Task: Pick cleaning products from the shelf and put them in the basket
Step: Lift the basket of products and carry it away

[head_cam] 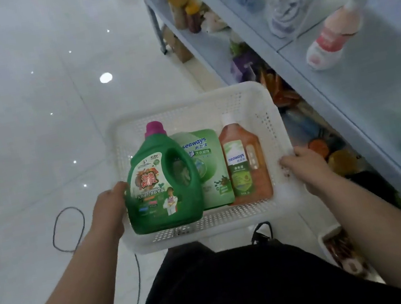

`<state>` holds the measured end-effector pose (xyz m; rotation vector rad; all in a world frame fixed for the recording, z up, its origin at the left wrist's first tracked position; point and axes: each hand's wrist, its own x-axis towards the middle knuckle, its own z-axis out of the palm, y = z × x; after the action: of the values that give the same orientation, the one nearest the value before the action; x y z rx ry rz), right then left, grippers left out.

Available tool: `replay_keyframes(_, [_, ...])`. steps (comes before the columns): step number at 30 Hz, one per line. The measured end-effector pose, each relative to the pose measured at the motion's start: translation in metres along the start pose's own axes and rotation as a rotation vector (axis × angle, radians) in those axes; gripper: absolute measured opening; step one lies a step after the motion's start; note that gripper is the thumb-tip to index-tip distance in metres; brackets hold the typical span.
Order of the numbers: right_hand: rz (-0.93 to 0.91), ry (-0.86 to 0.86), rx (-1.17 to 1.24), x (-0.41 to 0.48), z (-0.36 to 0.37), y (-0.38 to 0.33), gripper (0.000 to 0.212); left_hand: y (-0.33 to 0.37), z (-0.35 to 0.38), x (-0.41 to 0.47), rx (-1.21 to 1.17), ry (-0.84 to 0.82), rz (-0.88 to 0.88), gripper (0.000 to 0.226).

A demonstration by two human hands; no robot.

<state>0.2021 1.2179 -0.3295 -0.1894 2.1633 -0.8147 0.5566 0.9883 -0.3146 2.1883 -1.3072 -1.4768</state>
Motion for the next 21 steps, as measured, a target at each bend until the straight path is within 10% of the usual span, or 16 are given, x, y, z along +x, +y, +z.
replay_keyframes(12, [-0.028, -0.229, -0.236, 0.063, 0.067, -0.027, 0.061, -0.099, -0.012, -0.017, -0.335, 0.195, -0.283, 0.029])
replay_keyframes(21, [0.079, -0.229, -0.334, 0.116, 0.138, -0.025, 0.038, -0.130, -0.005, 0.076, -0.186, 0.058, -0.280, 0.030])
